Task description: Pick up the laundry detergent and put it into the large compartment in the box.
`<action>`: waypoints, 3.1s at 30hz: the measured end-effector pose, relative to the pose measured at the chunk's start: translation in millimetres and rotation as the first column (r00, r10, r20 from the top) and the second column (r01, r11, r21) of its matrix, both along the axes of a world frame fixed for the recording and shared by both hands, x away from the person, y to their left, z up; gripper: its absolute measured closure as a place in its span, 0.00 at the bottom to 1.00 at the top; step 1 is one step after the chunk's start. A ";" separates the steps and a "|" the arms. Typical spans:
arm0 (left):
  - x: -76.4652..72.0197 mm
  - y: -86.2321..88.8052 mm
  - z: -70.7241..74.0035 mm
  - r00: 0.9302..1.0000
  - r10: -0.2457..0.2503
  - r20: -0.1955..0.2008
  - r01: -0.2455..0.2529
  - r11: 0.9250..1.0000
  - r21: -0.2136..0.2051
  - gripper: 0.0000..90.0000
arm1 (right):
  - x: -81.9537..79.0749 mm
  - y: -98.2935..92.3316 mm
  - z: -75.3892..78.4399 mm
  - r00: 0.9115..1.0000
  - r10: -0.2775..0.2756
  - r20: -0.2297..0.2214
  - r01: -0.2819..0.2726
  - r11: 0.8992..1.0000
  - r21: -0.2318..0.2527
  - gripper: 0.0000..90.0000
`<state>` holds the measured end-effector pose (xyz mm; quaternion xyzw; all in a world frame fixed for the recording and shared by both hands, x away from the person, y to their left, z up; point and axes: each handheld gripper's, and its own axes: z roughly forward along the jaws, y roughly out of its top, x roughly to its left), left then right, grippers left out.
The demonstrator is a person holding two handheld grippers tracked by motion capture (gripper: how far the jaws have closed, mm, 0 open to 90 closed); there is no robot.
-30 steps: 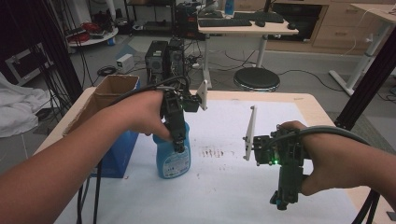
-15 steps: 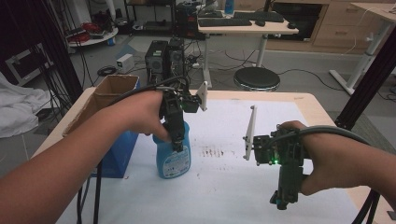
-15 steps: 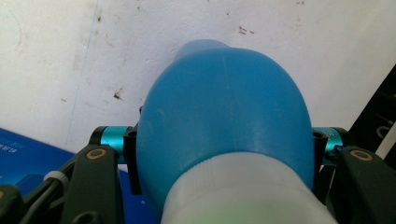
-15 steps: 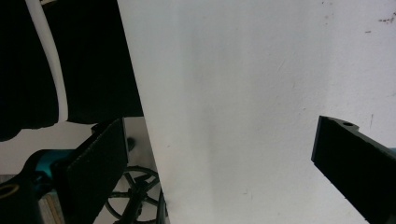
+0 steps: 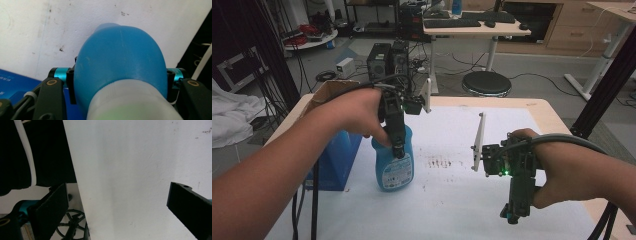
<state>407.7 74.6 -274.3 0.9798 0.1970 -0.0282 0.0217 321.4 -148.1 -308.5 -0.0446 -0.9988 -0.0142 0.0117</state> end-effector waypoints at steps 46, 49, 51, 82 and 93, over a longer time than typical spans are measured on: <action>10.6 118.9 177.0 0.805 0.593 -0.005 -0.593 0.805 -0.017 0.43 | -1.1 4.8 3.7 1.000 0.021 0.009 -0.021 1.000 -0.006 0.03; 11.5 128.3 175.8 0.776 0.631 -0.002 -0.631 0.776 -0.002 0.43 | -0.9 5.5 3.3 1.000 0.020 0.009 -0.020 1.000 -0.008 0.03; 12.1 134.5 174.4 0.754 0.656 0.011 -0.656 0.754 0.009 0.43 | -0.7 6.1 2.4 1.000 0.023 0.010 -0.023 1.000 -0.011 0.03; 34.1 176.1 93.0 0.660 0.750 -0.035 -0.749 0.661 0.046 0.43 | 1.6 12.2 3.4 1.000 0.018 0.011 -0.018 1.000 -0.026 0.03; 40.0 171.9 52.0 0.770 0.636 -0.056 -0.631 0.771 0.080 0.43 | 4.7 13.7 -0.3 1.000 0.021 0.002 -0.021 0.999 -0.026 0.03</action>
